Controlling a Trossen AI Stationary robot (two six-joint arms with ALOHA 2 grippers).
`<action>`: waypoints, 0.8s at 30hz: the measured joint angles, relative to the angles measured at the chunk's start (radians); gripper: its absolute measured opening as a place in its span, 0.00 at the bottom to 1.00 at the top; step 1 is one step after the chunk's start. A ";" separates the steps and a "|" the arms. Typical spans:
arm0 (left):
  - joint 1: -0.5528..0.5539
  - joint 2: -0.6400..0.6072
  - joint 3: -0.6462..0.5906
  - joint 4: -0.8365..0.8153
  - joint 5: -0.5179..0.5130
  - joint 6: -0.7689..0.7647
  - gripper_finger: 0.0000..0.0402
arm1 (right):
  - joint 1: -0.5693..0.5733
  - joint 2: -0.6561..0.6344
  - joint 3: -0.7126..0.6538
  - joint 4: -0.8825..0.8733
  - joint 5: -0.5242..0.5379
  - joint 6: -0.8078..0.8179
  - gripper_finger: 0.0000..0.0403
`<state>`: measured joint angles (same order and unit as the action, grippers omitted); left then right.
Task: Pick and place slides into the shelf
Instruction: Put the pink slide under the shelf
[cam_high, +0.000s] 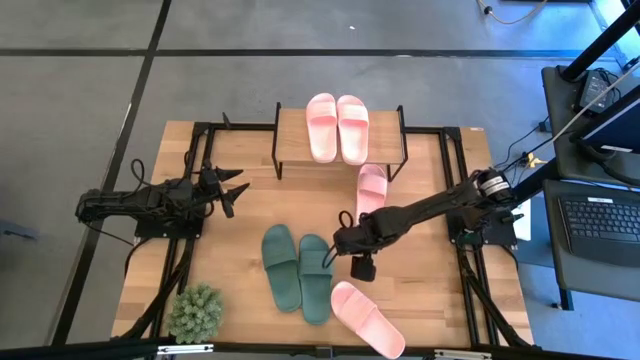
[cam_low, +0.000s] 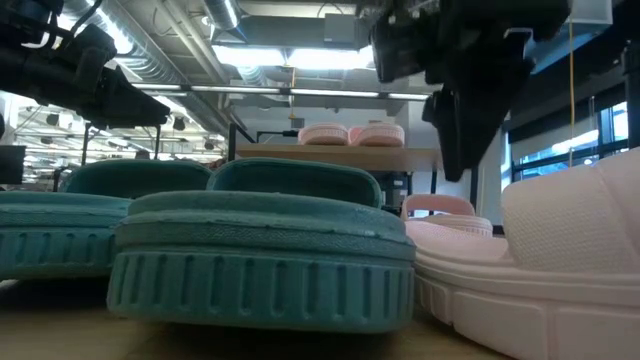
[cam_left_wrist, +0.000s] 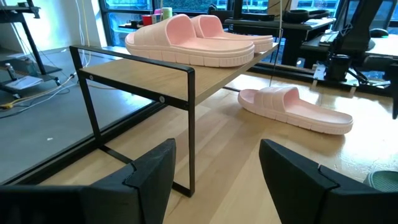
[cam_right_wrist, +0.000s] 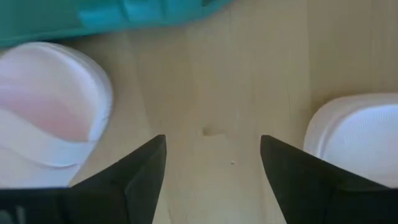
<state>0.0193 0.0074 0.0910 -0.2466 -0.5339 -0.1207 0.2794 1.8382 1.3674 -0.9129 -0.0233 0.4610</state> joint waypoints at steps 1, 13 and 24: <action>0.000 0.000 0.000 0.000 0.000 0.000 0.56 | -0.001 0.009 0.000 -0.003 0.001 0.003 0.65; 0.000 0.000 0.000 0.000 0.000 0.000 0.56 | -0.042 0.084 -0.001 -0.041 0.080 0.005 0.65; 0.000 0.000 0.000 0.000 0.000 0.001 0.56 | -0.066 0.082 -0.028 -0.034 0.083 -0.048 0.65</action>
<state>0.0193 0.0073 0.0911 -0.2470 -0.5339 -0.1200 0.2131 1.9205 1.3390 -0.9472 0.0593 0.4128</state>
